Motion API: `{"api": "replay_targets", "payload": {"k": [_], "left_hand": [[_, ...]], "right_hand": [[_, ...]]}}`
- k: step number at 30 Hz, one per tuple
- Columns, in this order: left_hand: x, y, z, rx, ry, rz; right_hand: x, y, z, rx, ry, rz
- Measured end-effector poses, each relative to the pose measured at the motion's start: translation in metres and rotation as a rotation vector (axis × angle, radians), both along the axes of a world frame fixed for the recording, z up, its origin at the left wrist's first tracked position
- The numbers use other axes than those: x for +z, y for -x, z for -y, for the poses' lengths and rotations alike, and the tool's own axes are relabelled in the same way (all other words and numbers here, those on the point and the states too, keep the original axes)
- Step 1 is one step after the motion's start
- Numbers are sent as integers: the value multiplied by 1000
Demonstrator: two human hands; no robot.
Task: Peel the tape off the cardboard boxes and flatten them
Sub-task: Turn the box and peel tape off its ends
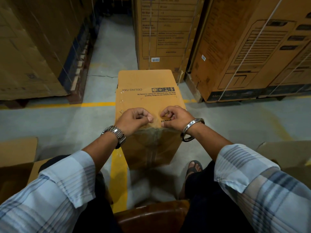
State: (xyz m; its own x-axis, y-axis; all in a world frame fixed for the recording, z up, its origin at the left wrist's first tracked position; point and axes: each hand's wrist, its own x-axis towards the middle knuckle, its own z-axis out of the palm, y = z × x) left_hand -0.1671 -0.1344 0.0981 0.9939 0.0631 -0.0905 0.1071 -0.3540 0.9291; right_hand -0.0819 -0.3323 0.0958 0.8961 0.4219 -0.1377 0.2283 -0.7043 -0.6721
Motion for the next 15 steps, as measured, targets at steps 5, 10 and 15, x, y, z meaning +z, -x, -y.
{"api": "replay_targets", "payload": {"k": [5, 10, 15], "left_hand": [[-4, 0, -4, -37, 59, 56], [-8, -1, -9, -76, 102, 84], [-12, 2, -13, -118, 58, 110]], "right_hand": [[9, 3, 4, 40, -185, -205], [15, 12, 1, 54, -243, -254], [11, 23, -9, -9, -281, -211]]}}
